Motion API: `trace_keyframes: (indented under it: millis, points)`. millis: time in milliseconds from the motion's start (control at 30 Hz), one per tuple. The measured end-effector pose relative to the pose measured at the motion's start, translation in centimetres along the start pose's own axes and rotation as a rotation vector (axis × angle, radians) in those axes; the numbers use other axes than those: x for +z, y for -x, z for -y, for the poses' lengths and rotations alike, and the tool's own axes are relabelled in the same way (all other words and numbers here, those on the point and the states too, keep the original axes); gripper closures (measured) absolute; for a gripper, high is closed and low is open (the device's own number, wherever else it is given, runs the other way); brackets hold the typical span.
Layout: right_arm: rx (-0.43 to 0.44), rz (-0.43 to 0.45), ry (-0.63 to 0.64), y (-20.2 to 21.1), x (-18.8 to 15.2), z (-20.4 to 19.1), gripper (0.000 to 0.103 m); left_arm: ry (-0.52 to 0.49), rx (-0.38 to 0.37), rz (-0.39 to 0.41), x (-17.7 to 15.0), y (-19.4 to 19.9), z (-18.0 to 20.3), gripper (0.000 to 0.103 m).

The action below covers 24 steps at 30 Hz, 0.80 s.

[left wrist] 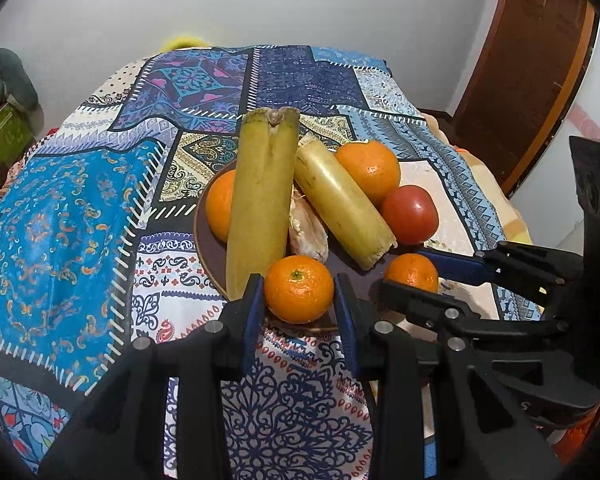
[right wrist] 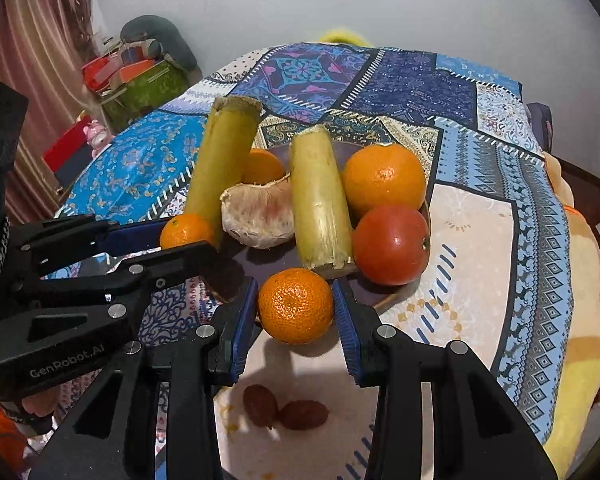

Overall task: Organize fruits
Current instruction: 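Lower both mandarins onto the plate and open both tools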

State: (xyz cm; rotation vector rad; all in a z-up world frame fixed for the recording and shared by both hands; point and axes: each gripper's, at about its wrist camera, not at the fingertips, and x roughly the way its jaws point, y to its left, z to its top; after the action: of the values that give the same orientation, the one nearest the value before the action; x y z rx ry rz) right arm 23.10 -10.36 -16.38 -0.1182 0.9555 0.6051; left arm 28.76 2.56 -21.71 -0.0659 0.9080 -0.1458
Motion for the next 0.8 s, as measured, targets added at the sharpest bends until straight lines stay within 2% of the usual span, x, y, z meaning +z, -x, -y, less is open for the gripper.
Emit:
trace_keyframes:
  millis: [200,433,667,800]
  points:
    - [0.007,-0.004,-0.006,-0.2,-0.1,0.4,0.067,-0.016,0.006,0.003,0.0,0.0,0.2,0.068]
    - [-0.02,-0.001,-0.003,0.1,0.0,0.7,0.062,-0.017,0.013,0.019,0.0,0.6,0.1,0.053]
    - [-0.035,0.008,-0.016,1.5,-0.7,1.3,0.061,-0.037,0.034,0.042,-0.6,2.4,0.6,0.05]
    - [-0.026,-0.011,-0.034,2.4,-2.2,1.8,0.061,-0.041,0.041,0.038,-1.4,3.2,0.7,0.044]
